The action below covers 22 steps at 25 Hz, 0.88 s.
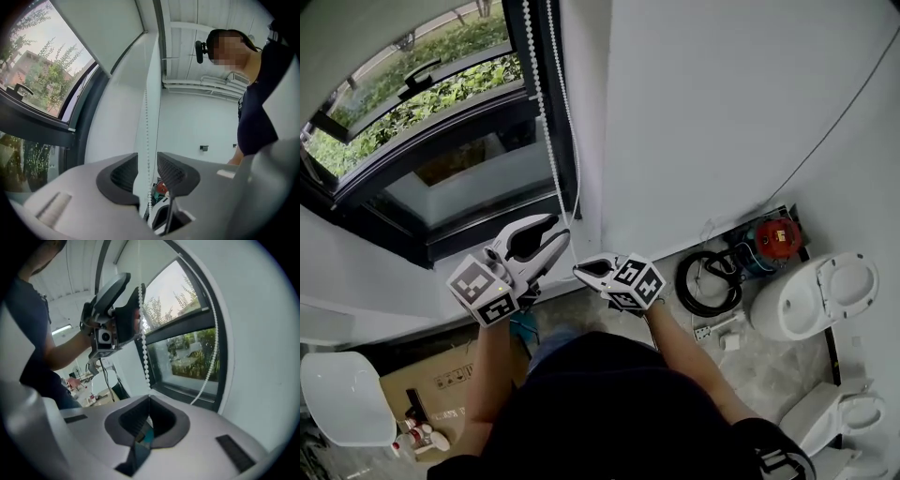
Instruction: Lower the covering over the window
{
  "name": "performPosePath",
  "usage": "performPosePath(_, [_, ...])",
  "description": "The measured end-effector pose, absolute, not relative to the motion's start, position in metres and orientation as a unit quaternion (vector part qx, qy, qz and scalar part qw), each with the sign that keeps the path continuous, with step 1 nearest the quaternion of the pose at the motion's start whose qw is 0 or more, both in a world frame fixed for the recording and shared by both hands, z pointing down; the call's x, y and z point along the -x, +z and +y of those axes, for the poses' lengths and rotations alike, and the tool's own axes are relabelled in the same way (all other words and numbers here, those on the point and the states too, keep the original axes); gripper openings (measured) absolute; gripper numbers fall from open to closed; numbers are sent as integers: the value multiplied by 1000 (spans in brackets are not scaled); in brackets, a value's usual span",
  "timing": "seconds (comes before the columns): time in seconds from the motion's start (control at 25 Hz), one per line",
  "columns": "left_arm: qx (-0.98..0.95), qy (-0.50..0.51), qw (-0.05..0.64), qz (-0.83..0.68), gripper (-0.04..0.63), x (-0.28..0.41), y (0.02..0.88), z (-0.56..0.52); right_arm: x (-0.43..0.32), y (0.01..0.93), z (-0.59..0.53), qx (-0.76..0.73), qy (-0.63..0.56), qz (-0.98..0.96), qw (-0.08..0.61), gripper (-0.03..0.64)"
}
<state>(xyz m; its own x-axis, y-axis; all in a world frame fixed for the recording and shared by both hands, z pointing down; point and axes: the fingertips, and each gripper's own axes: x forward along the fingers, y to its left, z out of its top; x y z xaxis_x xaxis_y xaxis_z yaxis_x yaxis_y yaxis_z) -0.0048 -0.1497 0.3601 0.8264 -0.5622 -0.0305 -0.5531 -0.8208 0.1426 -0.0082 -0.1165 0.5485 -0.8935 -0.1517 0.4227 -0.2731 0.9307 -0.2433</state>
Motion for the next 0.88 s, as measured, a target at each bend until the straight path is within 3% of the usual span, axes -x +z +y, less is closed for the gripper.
performPosePath(0.36, [-963,-58,54,-258,129,-18,340,-155,1,549,-115,-116,159,-962,191,12])
performPosePath(0.64, [-959,-86,50,-265,31,-17,324,-157,7,549,-107,-107,154,-965,186,12])
performPosePath(0.88, [-959,-103,75,-254,23,-11,324,-149,5,547,-107,-116,187,-963,154,14])
